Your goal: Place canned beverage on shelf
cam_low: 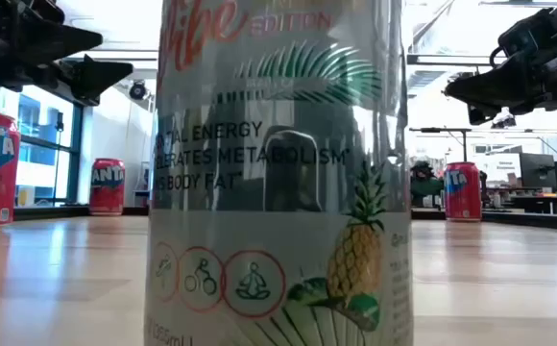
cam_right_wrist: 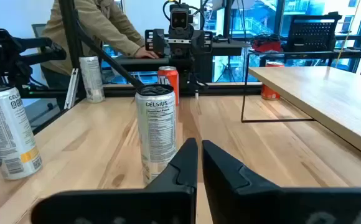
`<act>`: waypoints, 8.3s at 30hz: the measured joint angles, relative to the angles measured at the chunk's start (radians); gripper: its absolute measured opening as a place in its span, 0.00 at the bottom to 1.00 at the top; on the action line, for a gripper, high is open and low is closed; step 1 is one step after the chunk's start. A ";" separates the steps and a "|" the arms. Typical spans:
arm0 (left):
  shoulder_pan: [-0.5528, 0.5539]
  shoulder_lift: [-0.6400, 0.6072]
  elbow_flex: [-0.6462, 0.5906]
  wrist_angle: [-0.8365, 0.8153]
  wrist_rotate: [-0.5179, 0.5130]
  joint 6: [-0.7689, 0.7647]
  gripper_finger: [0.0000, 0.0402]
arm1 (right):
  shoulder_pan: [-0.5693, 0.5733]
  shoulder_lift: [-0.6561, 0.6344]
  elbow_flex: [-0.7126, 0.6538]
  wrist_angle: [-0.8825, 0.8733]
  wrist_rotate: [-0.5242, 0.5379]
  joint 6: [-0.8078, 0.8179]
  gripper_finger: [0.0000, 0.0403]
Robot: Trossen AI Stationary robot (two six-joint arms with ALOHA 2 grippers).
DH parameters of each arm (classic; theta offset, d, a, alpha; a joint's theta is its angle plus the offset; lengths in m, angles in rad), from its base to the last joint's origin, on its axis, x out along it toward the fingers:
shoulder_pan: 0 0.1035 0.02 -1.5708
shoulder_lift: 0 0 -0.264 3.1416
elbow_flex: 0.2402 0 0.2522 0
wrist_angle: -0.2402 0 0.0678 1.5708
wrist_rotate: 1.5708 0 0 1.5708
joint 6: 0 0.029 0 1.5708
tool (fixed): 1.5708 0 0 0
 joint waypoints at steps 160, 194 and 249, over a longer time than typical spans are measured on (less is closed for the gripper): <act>0.000 0.010 0.000 -0.034 -0.347 -0.010 0.78 | 0.308 1.140 0.643 0.221 0.416 0.049 0.80; 0.000 0.011 0.000 -0.034 -0.347 -0.010 0.78 | 0.210 1.287 1.061 -0.365 0.197 0.108 0.99; 0.000 0.011 0.000 -0.034 -0.340 -0.010 0.78 | 0.265 1.434 1.085 -0.358 0.326 0.183 0.94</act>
